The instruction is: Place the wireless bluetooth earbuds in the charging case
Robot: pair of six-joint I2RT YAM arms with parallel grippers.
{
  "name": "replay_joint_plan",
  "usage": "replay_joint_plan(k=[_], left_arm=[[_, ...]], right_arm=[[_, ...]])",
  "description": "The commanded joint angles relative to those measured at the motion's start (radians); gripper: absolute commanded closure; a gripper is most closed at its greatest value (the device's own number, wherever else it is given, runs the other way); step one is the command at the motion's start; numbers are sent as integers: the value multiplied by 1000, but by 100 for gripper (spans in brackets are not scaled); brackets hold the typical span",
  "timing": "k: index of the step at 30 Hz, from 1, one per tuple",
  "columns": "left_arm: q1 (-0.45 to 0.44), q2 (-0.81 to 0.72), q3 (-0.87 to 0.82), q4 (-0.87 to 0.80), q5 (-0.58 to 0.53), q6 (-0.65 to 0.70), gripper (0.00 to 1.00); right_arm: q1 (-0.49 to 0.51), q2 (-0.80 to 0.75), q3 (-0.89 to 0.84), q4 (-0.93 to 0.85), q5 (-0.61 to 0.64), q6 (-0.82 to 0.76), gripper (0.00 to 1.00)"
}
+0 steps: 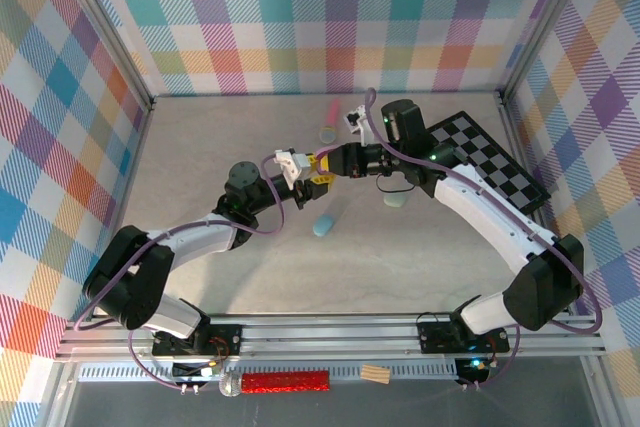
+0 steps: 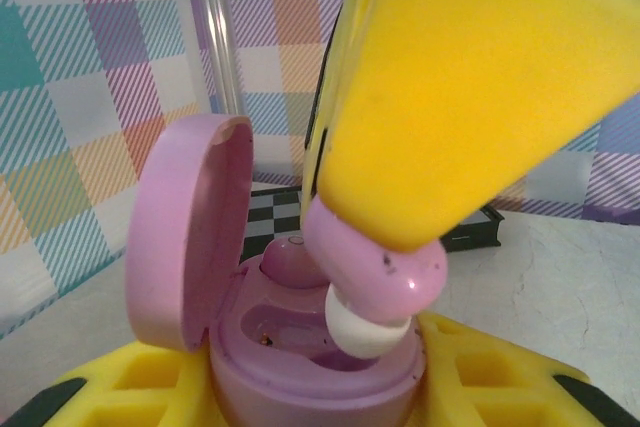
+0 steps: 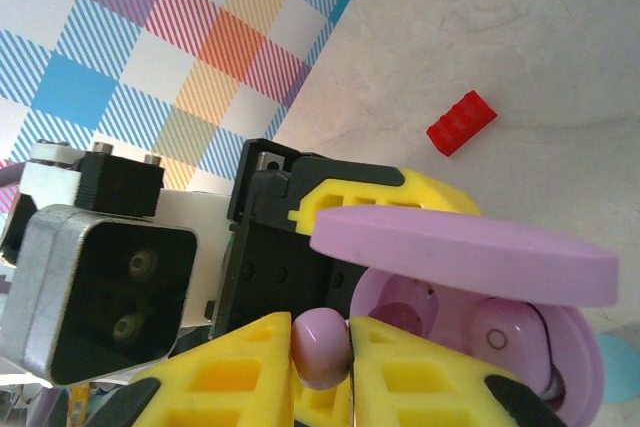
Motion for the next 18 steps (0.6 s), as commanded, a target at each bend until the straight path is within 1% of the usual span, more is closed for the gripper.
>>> replay_joint_plan(k=[1, 9, 14, 18], left_arm=[[-10, -43, 15, 13, 22, 24, 62], [-10, -54, 16, 7, 26, 27, 62], [-10, -64, 16, 4, 26, 27, 62], [-10, -75, 17, -2, 31, 28, 62]], right_arm=[[-7, 18, 18, 20, -2, 6, 80], [-7, 41, 25, 1, 11, 21, 81], [-8, 45, 43, -44, 59, 15, 75], [-7, 42, 52, -61, 79, 10, 73]])
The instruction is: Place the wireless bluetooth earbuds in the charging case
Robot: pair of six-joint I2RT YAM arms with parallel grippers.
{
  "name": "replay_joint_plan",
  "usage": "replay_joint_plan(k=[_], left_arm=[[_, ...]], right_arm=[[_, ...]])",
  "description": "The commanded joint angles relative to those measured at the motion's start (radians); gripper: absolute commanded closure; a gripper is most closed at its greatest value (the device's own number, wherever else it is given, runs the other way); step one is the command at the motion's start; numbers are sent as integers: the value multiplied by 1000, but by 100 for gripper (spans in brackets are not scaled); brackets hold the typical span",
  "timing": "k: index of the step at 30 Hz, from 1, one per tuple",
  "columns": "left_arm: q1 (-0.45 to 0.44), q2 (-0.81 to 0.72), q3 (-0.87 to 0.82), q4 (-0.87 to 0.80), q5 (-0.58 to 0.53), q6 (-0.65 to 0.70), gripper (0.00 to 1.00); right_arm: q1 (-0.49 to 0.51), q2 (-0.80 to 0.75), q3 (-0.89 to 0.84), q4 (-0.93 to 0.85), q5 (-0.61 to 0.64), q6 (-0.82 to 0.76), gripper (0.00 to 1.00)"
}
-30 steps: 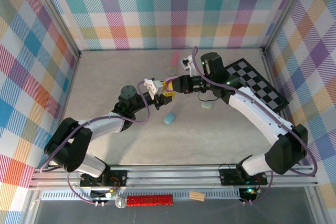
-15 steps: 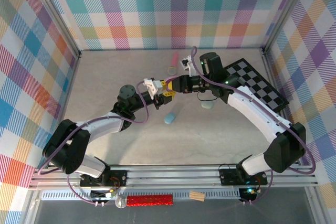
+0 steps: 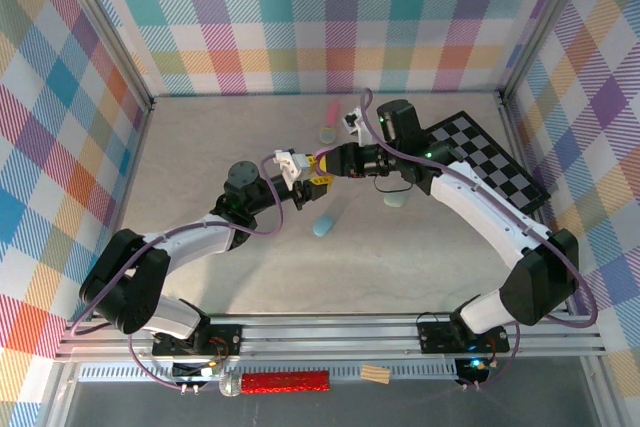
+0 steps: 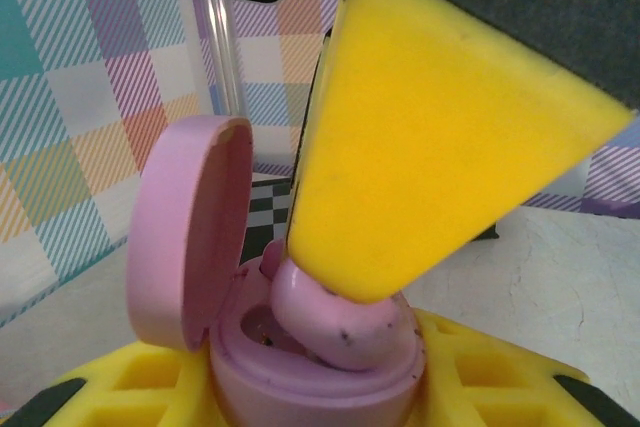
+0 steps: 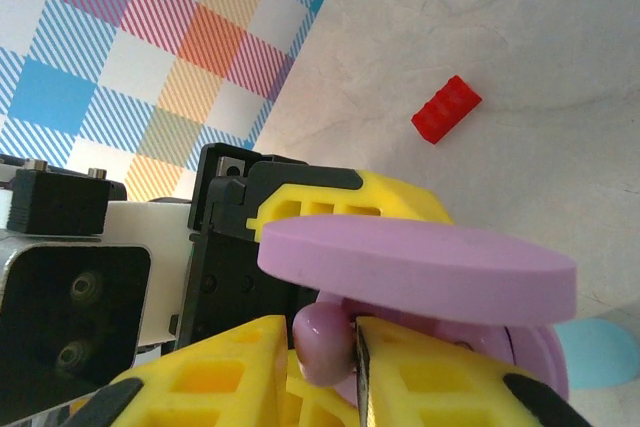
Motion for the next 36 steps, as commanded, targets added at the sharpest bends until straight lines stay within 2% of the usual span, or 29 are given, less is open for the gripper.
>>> replay_joint_plan(k=[1, 11, 17, 22, 36], left_arm=[[-10, -54, 17, 46, 36, 22, 62], [-10, -63, 14, 37, 37, 26, 62], [-10, -56, 12, 38, 28, 23, 62], [-10, -52, 13, 35, 20, 13, 62], [-10, -92, -10, 11, 7, 35, 61]], right_arm=[[-8, 13, 36, -34, 56, -9, 72], [-7, -8, 48, -48, 70, -12, 70], [-7, -60, 36, 1, 3, -13, 63], [-8, -92, 75, -20, -14, -53, 61], [-13, 88, 293, -158, 9, -110, 59]])
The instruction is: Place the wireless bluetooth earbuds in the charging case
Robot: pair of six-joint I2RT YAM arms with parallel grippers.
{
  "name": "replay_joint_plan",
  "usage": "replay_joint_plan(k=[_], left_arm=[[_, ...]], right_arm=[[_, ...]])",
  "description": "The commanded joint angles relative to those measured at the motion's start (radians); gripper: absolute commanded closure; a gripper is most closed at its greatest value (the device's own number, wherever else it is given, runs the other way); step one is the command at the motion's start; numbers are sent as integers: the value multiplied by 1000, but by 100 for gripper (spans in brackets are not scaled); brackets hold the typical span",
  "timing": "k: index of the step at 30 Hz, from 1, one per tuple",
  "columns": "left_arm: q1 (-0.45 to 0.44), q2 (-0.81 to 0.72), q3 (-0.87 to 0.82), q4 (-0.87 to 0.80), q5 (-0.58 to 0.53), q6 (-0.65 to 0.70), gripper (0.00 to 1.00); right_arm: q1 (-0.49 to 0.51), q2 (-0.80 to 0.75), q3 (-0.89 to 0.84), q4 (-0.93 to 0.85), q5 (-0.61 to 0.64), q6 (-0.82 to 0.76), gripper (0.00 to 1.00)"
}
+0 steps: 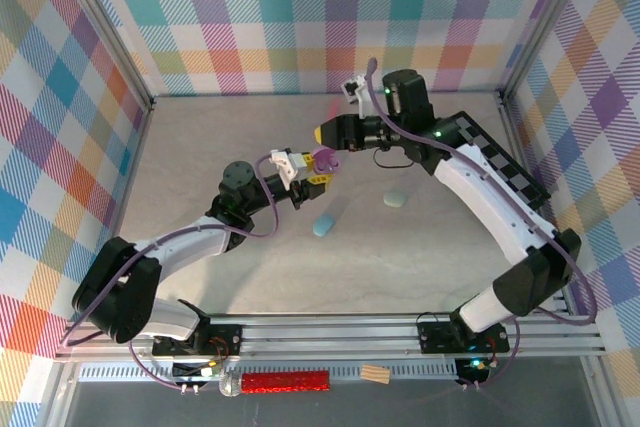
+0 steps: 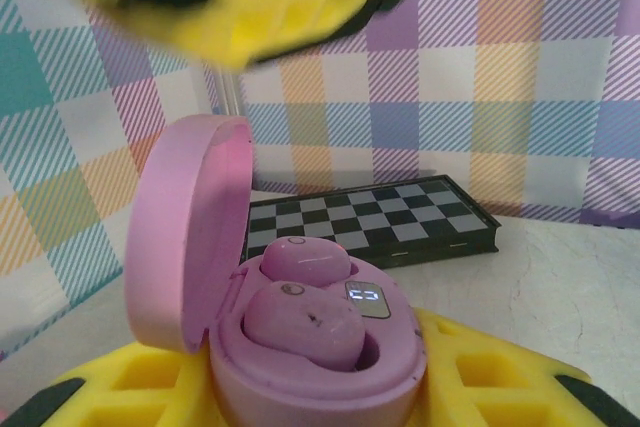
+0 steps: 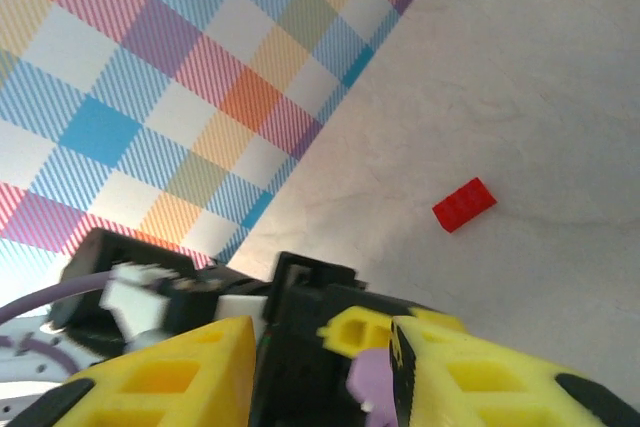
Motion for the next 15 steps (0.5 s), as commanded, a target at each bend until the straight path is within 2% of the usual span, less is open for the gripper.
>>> replay_joint_plan(k=[1, 10, 13, 15], left_arm=[[-9, -35, -8, 33, 4, 19, 61], [-9, -41, 6, 42, -13, -36, 62], [-11, -35, 3, 99, 6, -82, 62], [-11, -29, 1, 141, 15, -118, 62]], right_arm=[[-6, 16, 23, -68, 3, -31, 59], [-9, -123, -148, 38, 41, 84, 57], [-31, -167, -216, 118, 29, 180, 40], [-51, -181, -270, 196, -32, 263, 29]])
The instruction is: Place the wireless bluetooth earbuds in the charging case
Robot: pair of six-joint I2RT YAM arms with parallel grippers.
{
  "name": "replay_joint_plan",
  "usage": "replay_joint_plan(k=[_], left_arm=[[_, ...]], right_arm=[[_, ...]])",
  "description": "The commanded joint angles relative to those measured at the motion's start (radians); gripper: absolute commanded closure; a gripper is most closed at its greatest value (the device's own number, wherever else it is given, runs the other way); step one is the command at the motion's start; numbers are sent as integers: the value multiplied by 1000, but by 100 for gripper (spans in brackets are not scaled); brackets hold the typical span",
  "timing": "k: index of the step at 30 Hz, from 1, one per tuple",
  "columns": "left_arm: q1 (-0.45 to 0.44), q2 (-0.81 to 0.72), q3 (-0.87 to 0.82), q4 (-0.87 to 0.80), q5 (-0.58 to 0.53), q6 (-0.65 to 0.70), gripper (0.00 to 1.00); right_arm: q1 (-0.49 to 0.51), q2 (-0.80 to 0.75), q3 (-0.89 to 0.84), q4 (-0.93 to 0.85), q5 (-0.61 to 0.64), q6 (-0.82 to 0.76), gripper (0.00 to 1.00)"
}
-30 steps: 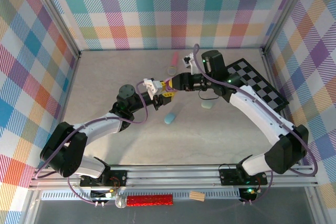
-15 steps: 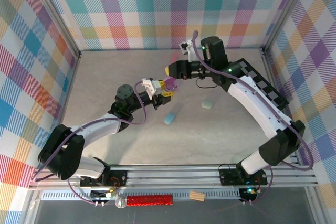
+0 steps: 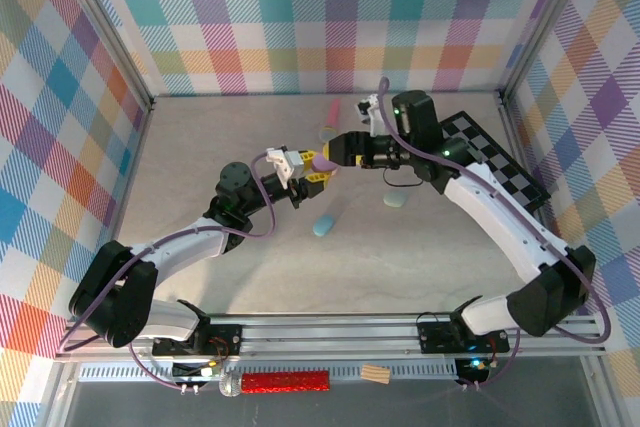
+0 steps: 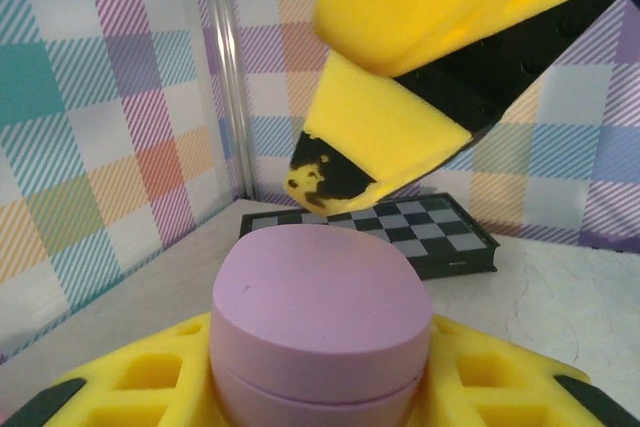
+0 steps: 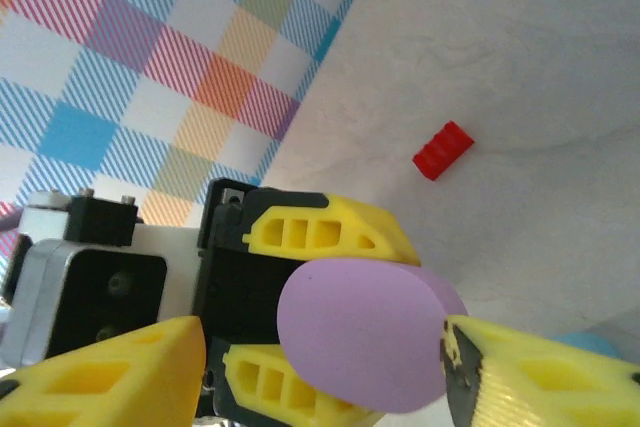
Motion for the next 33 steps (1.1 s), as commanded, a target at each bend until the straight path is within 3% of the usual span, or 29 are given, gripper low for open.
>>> replay_joint_plan(k=[1, 7, 10, 13, 20, 24, 30, 33], left_arm=[[-10, -8, 5, 132, 35, -74, 62], [-12, -2, 14, 207, 56, -135, 62], [-15, -5, 18, 201, 63, -136, 62], [-20, -11, 10, 190, 63, -133, 62], [-26, -21, -3, 168, 61, -119, 59], [-28, -30, 3, 132, 66, -113, 44], [-29, -86, -69, 50, 1, -71, 2], [-34, -148, -111, -73, -31, -21, 0]], right_arm=[[-35, -30, -68, 170, -90, 165, 27], [-40, -4, -157, 381, -258, 334, 26], [-39, 2, -180, 469, -304, 394, 32], [-39, 6, -205, 542, -343, 447, 43], [-40, -17, -253, 575, -318, 474, 78], [-40, -44, -259, 493, -261, 397, 85], [-40, -90, -274, 317, -93, 244, 88], [-43, -91, -306, 282, -27, 195, 87]])
